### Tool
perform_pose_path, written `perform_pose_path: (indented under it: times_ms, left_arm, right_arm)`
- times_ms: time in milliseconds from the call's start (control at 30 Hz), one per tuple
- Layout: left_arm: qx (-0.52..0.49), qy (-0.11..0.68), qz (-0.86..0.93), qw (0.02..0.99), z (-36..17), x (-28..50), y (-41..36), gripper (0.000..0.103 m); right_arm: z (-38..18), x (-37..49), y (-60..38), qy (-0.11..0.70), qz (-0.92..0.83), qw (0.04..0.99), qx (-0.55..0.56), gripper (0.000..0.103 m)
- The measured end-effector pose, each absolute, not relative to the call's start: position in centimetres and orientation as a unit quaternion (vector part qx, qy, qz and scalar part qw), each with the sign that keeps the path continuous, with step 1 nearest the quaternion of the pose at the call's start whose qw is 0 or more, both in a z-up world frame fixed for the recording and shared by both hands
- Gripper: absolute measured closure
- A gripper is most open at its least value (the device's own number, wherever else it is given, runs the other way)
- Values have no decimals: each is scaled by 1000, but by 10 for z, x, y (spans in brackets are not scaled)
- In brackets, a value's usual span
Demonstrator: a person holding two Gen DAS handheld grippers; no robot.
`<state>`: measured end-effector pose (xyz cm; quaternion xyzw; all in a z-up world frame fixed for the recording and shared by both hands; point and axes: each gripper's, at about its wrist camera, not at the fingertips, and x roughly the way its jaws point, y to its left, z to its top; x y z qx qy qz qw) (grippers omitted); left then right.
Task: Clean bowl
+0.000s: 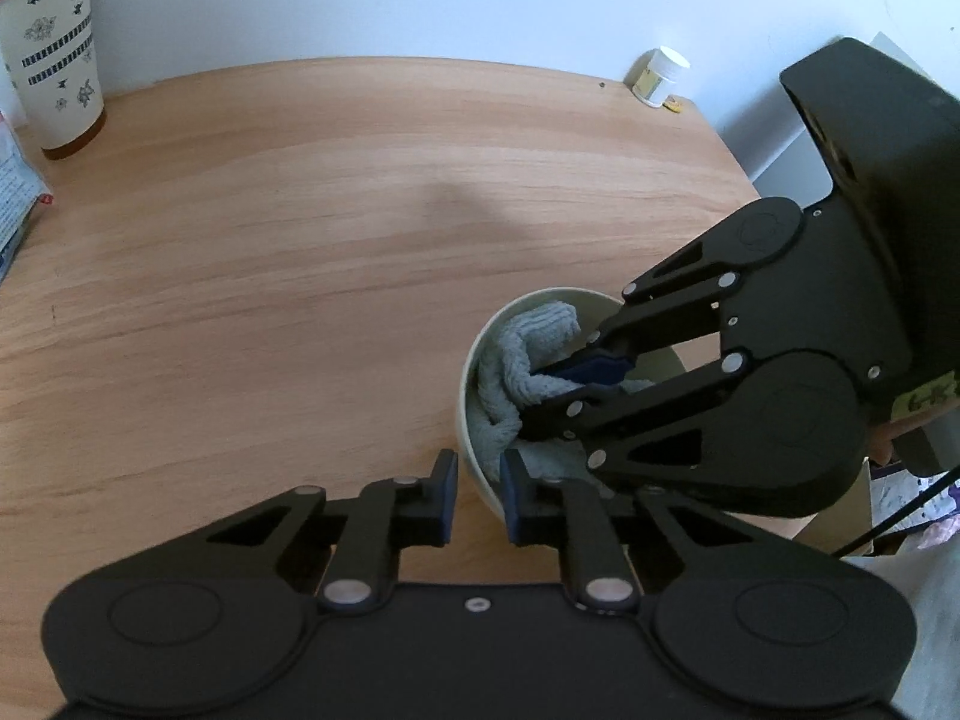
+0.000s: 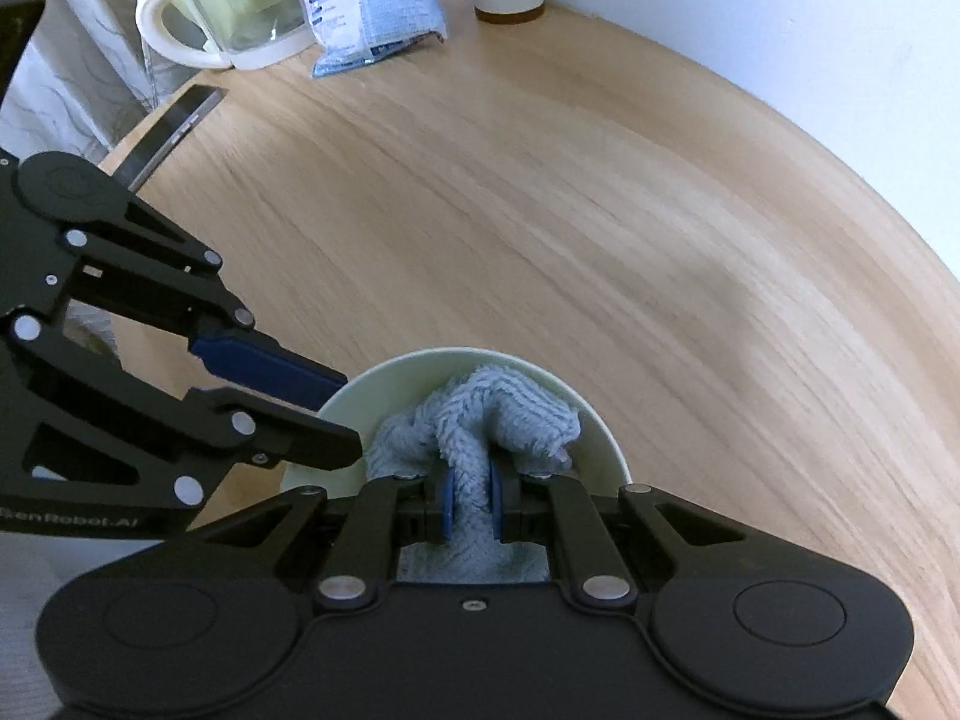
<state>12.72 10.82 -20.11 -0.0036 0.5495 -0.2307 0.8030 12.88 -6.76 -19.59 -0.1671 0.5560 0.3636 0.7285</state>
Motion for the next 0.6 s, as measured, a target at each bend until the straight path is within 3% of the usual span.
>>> perform_pose_path:
  times_ms: [600]
  left_arm:
    - [-8, 553, -230, 801, -206, 131, 102, 87]
  right_arm:
    - [-169, 115, -79, 559, 311, 722, -262, 91]
